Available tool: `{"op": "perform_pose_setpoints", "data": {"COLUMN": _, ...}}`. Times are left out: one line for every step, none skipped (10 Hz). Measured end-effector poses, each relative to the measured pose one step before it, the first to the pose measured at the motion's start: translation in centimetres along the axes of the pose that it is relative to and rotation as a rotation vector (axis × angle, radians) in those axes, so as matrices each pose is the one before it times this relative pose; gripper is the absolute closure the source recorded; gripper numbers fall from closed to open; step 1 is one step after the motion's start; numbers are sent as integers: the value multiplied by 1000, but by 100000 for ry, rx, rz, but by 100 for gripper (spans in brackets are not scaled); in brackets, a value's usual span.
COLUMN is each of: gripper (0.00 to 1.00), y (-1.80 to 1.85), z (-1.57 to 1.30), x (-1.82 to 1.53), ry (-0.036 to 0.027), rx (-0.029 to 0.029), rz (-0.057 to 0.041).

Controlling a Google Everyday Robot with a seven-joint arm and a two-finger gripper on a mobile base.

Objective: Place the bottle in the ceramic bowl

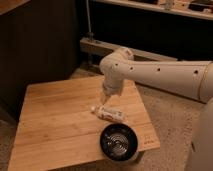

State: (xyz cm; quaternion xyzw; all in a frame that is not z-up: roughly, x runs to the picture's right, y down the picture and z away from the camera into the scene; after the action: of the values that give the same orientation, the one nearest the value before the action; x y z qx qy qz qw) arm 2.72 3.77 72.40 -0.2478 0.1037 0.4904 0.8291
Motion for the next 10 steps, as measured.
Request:
{"op": "perform_pose_setpoints", "data": {"gripper": 35, "y": -49, "z": 213, "x": -117, "ry": -36, "rx": 133, "rz": -2012}}
{"op": "perform_pose_setpoints", "data": {"gripper": 35, "y": -53, "z": 492, "x": -244, "ry": -471, "rx": -616, "rz": -4397}}
{"op": "perform_pose_setpoints", "data": {"gripper": 35, "y": -242, "z": 735, "x": -10, "ry": -2114, "rx": -2727, "rz": -7794}}
{"op": "perform_pose_setpoints", "data": {"gripper": 35, "y": -949, "z": 865, "x": 611, "ry": -3504, "rx": -5559, "rz": -11366}}
{"op": "perform_pose_setpoints", "data": {"gripper": 35, "y": -606, "z": 338, "x": 216, "ry": -3888, "rx": -7494, "rz": -12321}}
{"op": "perform_pose_setpoints", "data": {"gripper": 35, "y": -622, "z": 293, "x": -8, "ry": -2590, "rx": -6092, "rz": -8721}}
{"op": "perform_pose_setpoints", "data": {"gripper": 35, "y": -1525, "z": 346, "x": 555, "ry": -3353, "rx": -8462, "rz": -9050}}
{"op": "perform_pose_setpoints", "data": {"gripper": 35, "y": -573, "z": 236, "x": 507, "ry": -357, "rx": -2231, "rz": -2112}}
{"op": "perform_pose_setpoints", "data": {"gripper": 35, "y": -489, "z": 234, "x": -32, "ry": -982, "rx": -1328, "rz": -2184}}
{"op": "perform_pose_setpoints", "data": {"gripper": 35, "y": -166, "z": 234, "x": 88, "ry": -108, "rx": -1159, "rz": -1264}}
